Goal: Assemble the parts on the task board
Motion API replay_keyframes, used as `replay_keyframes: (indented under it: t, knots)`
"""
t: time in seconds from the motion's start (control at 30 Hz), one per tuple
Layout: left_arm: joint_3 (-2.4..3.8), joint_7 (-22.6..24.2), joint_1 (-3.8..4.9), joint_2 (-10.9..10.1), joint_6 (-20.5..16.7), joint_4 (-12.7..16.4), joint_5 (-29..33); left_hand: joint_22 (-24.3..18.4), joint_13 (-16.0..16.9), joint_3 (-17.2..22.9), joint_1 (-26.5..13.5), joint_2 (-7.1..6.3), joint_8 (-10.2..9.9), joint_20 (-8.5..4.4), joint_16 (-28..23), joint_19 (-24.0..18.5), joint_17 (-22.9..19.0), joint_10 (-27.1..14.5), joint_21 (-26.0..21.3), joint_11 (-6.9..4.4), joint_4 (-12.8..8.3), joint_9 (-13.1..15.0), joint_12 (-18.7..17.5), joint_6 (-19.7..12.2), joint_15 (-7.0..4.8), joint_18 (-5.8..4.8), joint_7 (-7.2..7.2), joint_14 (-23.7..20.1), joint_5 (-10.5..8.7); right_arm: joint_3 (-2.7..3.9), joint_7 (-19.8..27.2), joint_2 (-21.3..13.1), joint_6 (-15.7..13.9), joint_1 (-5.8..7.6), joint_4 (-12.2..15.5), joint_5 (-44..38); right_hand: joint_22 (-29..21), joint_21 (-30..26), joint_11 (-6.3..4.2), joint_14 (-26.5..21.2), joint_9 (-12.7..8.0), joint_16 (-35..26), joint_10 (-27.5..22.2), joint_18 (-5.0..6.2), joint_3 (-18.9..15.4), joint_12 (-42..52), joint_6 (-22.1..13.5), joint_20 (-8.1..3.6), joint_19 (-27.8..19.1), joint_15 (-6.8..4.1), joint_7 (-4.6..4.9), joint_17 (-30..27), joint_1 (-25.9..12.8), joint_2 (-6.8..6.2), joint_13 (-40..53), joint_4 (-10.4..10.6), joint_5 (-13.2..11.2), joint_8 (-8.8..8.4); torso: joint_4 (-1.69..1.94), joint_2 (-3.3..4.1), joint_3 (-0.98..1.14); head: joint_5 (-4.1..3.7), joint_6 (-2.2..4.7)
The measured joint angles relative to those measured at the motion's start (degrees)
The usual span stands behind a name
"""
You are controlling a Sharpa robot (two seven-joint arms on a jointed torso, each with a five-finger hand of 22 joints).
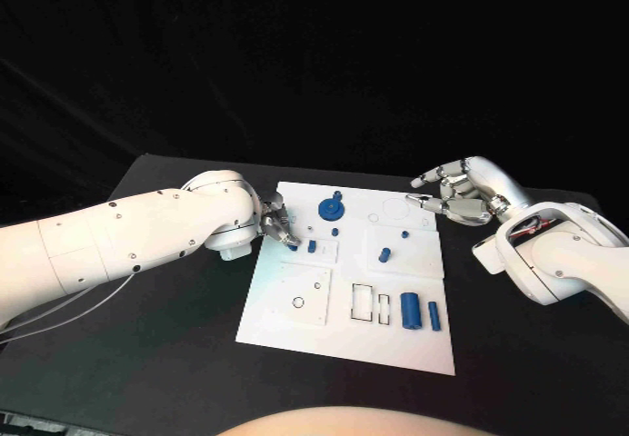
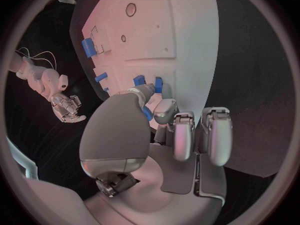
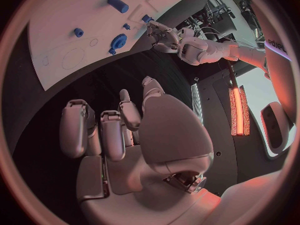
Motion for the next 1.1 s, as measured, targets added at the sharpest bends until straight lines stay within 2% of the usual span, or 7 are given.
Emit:
replay_keyframes:
  t: [0.1, 0.33, 0.7, 0.93, 0.97, 1.1]
  knots:
    - [0.01, -0.04, 0.01, 0.06, 0.02, -0.07, -0.04, 0.0, 0.1, 0.4, -1.02, 0.17, 0.0, 0.0, 0.0, 0.0, 0.0, 0.0, 0.0, 0.0, -1.36, -0.13, 0.01, 0.12, 0.0, 0.0, 0.1, 0.0, -0.02, 0.0, 0.0, -0.01, 0.0, 0.0, 0.02, 0.0, 0.0, 0.0, 0.0, 0.0, 0.0, 0.0, 0.0, 0.0, 0.0, 0.0, 0.0, 0.0, 0.0, 0.0, 0.0, 0.0, 0.0, 0.0, 0.0, 0.0, 0.0, 0.0, -0.02, 0.0, 0.0, -0.01, 0.0]
    - [0.02, -0.19, 0.03, 0.22, 0.11, -0.22, -0.19, 0.0, 0.44, -0.32, -1.61, 0.34, 0.01, -0.21, 0.0, -0.21, -0.01, 0.4, 0.0, -0.21, -1.8, -0.29, 0.26, 0.51, -0.21, 0.0, -0.08, -0.2, -0.02, 0.0, 0.0, -0.1, 0.0, 0.0, 0.1, 0.0, -0.01, 0.0, 0.0, 0.0, 0.0, 0.0, 0.0, 0.0, 0.0, 0.0, 0.0, 0.0, 0.0, 0.0, 0.0, 0.0, 0.0, 0.0, 0.0, 0.0, 0.0, 0.0, -0.03, 0.0, 0.01, -0.11, -0.06]
    - [0.05, -0.69, 0.06, 0.49, 0.46, -0.53, -0.46, 0.0, 1.32, -3.9, -2.87, 1.02, 0.36, -0.41, 0.0, -0.01, -0.01, 0.71, 0.0, -0.52, 0.27, -0.2, 1.1, 1.83, -0.41, 0.0, -1.02, -0.01, 0.04, 0.0, -0.01, -0.18, 0.0, 0.0, 0.24, 0.0, 0.04, 0.0, 0.0, 0.0, 0.0, 0.0, 0.0, 0.0, -0.17, 0.0, 0.0, 0.0, 0.0, 0.0, 0.0, 0.04, 0.0, 0.0, 0.0, 0.16, 0.0, 0.0, 0.0, -0.02, 0.01, -0.25, -0.05]
    - [0.06, -0.99, 0.06, 0.56, 0.56, -0.58, -0.58, 0.0, 1.56, -4.95, -3.35, 1.02, 0.36, -0.41, 0.0, -0.01, -0.01, 0.72, 0.0, -0.53, 0.68, -0.07, 1.48, 1.85, -0.41, 0.0, -1.03, -0.01, 0.04, 0.0, -0.01, -0.25, 0.0, 0.0, 0.26, 0.0, 0.03, 0.0, 0.0, 0.0, 0.0, 0.0, 0.0, 0.0, -0.16, 0.0, 0.0, 0.0, 0.0, 0.0, 0.0, 0.04, 0.0, 0.0, 0.0, 0.16, 0.0, 0.0, 0.0, -0.03, 0.01, -0.28, -0.19]
    - [0.05, -1.04, 0.06, 0.57, 0.6, -0.58, -0.59, 0.0, 1.64, -5.27, -3.33, 1.0, 0.41, -0.41, 0.0, -0.01, -0.02, 0.73, 0.0, -0.55, 0.85, -0.1, 1.63, 2.25, -0.41, 0.0, -1.44, -0.01, 0.03, 0.0, -0.02, -0.27, -0.01, 0.0, 0.26, 0.0, 0.03, 0.0, 0.0, 0.0, 0.0, 0.0, 0.0, 0.0, -0.16, 0.0, 0.0, 0.0, 0.0, 0.0, 0.0, 0.04, 0.0, 0.0, 0.0, 0.16, 0.0, 0.0, 0.0, -0.03, 0.01, -0.29, -0.21]
    - [0.0, -1.13, 0.0, 0.62, 0.75, -0.58, -0.6, 0.0, 1.84, -6.0, -3.33, 1.0, 0.68, -0.41, 0.0, -0.01, -0.02, 0.8, 0.0, -0.62, 1.12, -0.08, 1.63, 2.36, -0.41, 0.0, -1.54, -0.01, 0.03, 0.0, -0.02, -0.29, -0.01, 0.0, 0.27, 0.0, 0.03, 0.0, 0.0, 0.0, 0.0, 0.0, 0.0, 0.0, -0.16, 0.0, 0.0, 0.0, 0.0, 0.0, 0.0, 0.04, 0.0, 0.0, 0.0, 0.16, 0.0, 0.0, 0.03, -0.05, 0.01, -0.29, -0.29]
